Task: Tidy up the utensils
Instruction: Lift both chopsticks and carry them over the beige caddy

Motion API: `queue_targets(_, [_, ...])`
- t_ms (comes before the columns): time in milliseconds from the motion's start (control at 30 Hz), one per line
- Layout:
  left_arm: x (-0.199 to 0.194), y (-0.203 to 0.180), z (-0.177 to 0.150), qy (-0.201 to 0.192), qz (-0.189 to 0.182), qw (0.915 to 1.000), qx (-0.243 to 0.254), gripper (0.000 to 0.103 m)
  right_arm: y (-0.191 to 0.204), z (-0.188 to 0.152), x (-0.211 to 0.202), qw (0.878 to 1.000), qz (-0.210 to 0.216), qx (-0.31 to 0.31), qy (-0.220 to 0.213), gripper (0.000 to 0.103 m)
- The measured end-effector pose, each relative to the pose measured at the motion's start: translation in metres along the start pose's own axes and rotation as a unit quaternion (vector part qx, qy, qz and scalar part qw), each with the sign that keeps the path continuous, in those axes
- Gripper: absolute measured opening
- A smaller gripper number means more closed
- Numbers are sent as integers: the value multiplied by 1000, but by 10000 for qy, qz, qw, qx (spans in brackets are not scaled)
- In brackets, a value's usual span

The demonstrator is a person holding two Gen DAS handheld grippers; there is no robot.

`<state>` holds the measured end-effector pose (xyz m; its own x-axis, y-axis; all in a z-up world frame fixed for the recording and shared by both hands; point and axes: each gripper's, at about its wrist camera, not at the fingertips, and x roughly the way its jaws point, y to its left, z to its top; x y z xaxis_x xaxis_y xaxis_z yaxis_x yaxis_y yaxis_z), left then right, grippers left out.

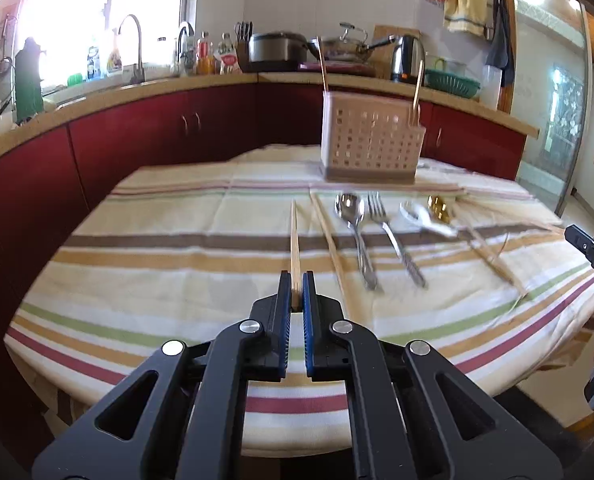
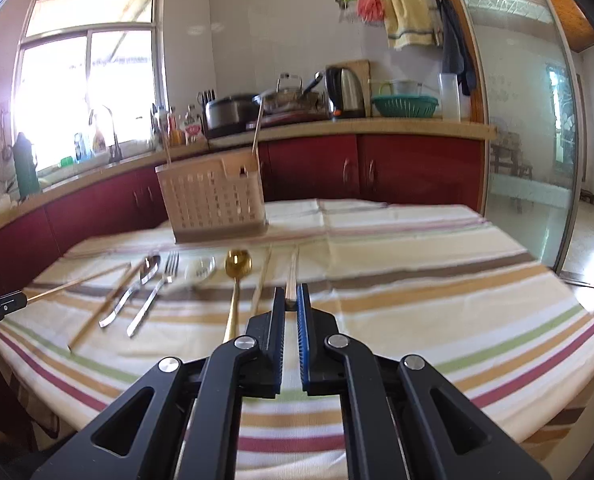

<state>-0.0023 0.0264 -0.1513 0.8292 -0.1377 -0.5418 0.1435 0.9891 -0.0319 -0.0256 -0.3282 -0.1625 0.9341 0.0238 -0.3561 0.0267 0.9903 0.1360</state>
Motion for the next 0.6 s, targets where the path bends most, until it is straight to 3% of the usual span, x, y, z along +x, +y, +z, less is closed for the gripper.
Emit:
queue_targets(267, [-27, 6, 43, -220, -112, 9997, -41, 6, 3, 44, -12, 9993, 57, -26, -370, 7])
queue_targets(600, [-21, 9, 93, -389, -277, 9988, 86, 6, 11, 91, 9, 9978, 209, -236, -576, 7])
